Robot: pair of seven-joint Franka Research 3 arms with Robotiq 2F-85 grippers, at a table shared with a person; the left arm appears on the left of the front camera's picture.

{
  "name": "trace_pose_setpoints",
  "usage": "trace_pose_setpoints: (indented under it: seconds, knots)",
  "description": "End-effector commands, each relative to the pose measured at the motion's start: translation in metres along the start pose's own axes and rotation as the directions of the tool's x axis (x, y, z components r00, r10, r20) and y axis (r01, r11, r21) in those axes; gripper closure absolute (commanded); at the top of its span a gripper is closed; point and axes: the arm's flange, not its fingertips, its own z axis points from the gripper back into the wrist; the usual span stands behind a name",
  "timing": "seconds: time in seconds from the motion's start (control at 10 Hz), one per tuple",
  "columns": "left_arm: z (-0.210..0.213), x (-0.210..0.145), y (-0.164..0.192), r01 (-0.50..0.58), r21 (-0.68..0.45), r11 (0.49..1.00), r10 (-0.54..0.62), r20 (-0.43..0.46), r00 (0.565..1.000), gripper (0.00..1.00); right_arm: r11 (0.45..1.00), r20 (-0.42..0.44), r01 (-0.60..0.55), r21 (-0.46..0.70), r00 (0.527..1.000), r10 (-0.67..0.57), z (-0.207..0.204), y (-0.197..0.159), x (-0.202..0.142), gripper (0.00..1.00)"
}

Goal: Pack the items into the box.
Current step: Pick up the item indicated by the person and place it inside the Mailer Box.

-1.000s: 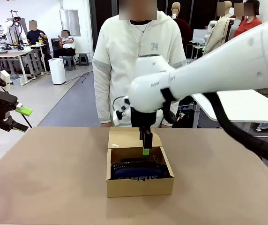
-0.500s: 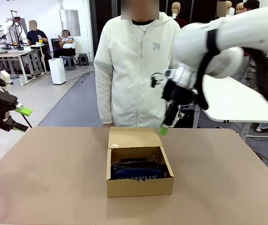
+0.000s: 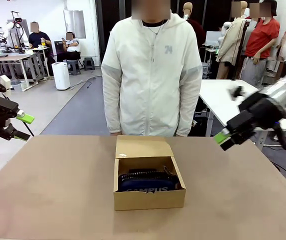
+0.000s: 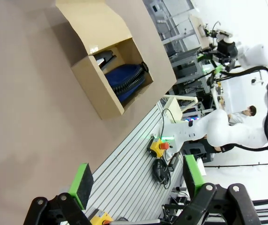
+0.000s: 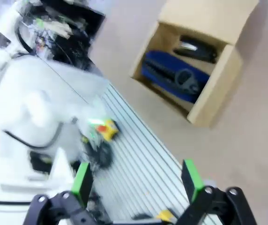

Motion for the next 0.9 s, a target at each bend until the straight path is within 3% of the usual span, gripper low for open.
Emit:
trace_pose_setpoints:
  seconds: [0.0,0.2,0.3,0.8]
  knots:
    - [0.003,-0.001,0.0,0.014,-0.004,1.0,-0.014,-0.009,1.0,0.0,0.972,0.278,-0.035,0.234,0.96,-0.032,0.026,-0.009,-0.04,0.0]
    - [0.003,-0.001,0.0,0.014,-0.004,1.0,-0.014,-0.009,1.0,0.0,0.972,0.316,0.088,0.216,0.936,-0.155,0.036,-0.035,-0.052,0.0]
    - [0.003,-0.001,0.0,0.014,-0.004,1.0,-0.014,-0.009,1.0,0.0,0.98,0.214,0.038,0.194,0.974,-0.08,0.036,-0.011,-0.043,0.0]
    - [0.003,-0.001,0.0,0.014,-0.004,1.0,-0.014,-0.009,1.0,0.0,0.98,0.214,0.038,0.194,0.974,-0.08,0.036,-0.011,-0.043,0.0]
